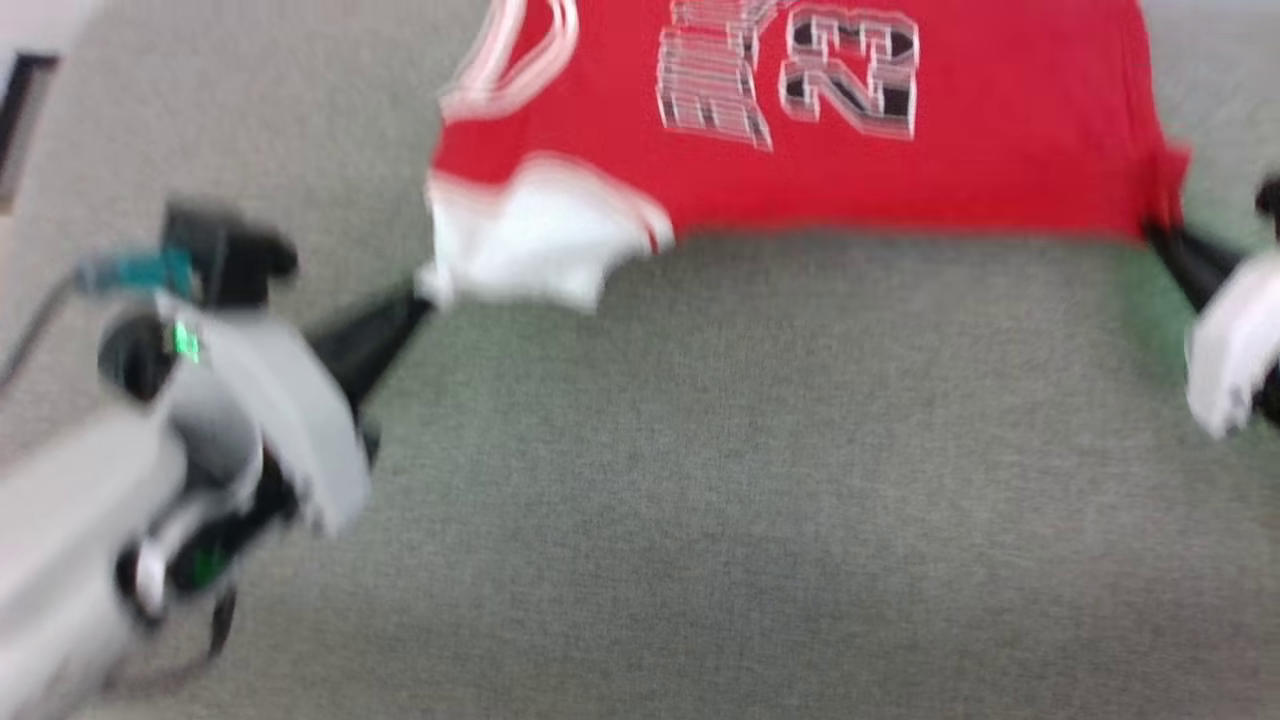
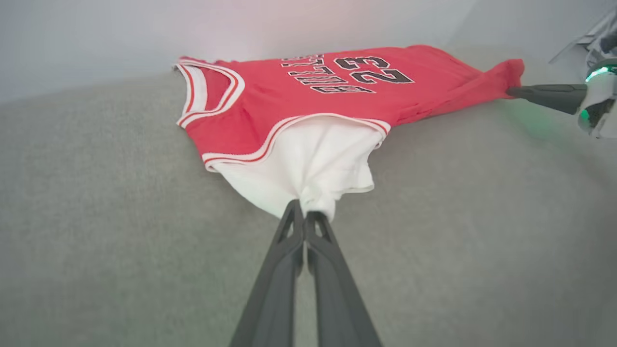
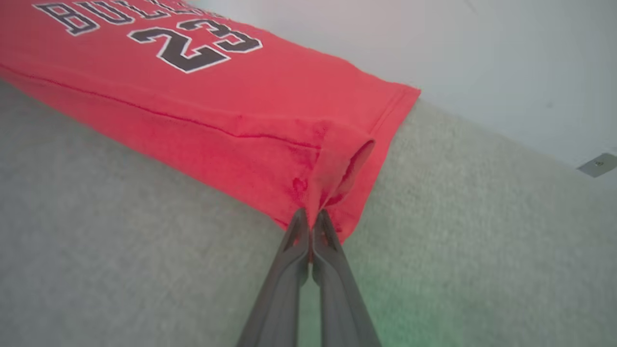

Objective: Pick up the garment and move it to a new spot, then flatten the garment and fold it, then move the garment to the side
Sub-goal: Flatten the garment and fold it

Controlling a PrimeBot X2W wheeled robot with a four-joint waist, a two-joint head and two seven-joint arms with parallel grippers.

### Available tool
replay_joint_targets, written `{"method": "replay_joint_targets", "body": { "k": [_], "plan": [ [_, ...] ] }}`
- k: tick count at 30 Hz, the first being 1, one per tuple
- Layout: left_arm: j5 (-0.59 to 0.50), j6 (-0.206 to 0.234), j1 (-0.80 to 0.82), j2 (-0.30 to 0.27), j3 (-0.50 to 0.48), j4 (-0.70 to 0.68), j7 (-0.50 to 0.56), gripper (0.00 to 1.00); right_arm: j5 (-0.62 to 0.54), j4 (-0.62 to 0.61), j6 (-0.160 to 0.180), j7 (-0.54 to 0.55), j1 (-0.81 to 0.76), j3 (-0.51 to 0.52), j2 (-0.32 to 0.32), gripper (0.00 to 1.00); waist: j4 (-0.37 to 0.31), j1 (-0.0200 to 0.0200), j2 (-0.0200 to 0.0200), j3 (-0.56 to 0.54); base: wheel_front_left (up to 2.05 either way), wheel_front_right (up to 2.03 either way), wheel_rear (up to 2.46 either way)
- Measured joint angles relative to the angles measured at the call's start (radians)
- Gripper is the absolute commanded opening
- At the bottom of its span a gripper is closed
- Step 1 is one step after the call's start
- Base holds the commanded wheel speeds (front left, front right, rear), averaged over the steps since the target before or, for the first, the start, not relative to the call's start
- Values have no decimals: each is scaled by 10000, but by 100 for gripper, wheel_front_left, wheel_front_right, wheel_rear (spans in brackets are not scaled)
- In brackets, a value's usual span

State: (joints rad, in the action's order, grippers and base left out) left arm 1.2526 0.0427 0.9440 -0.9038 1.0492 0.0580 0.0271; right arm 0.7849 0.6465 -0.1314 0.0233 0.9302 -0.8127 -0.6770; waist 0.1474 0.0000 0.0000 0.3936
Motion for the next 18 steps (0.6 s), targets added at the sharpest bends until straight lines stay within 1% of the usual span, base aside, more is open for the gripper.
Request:
{"method": "replay_joint_targets", "body": {
  "k": [5,7,9,11,13,16,18],
  "plan": [
    [531,1478,-2037,-1804,602,-2727,217,0,1057,-2240,0,715,-2420,-297,-1461,0,-61,1,0,-942,0,0,0],
    [853,2050,-2862,-2378,882,-3593,215,0,1576,-3085,0,980,-3428,-282,-1994,0,-85,0,0,-1267,0,0,0],
    [1160,2550,-3530,-2890,1110,-4322,128,0,1785,-3764,0,1237,-4307,-171,-2546,0,-108,0,0,-1545,0,0,0],
    [1480,2987,-4119,-3175,1269,-4886,-138,0,2194,-4280,-2,1361,-5161,130,-2861,0,-129,0,0,-1772,0,0,0],
    [1812,3296,-4614,-3348,1417,-5315,-349,0,2270,-4786,-2,1615,-5978,328,-3156,0,-142,0,0,-1943,0,0,0],
    [2128,3739,-5257,-3446,1620,-5676,-619,0,2533,-5382,-2,1914,-7144,775,-3369,0,-168,0,0,-2071,0,0,0],
    [2353,3948,-5617,-3459,1737,-5881,-732,0,2761,-5758,0,2071,-7881,1185,-3361,0,-206,0,0,-2065,0,0,0]
  ]
}}
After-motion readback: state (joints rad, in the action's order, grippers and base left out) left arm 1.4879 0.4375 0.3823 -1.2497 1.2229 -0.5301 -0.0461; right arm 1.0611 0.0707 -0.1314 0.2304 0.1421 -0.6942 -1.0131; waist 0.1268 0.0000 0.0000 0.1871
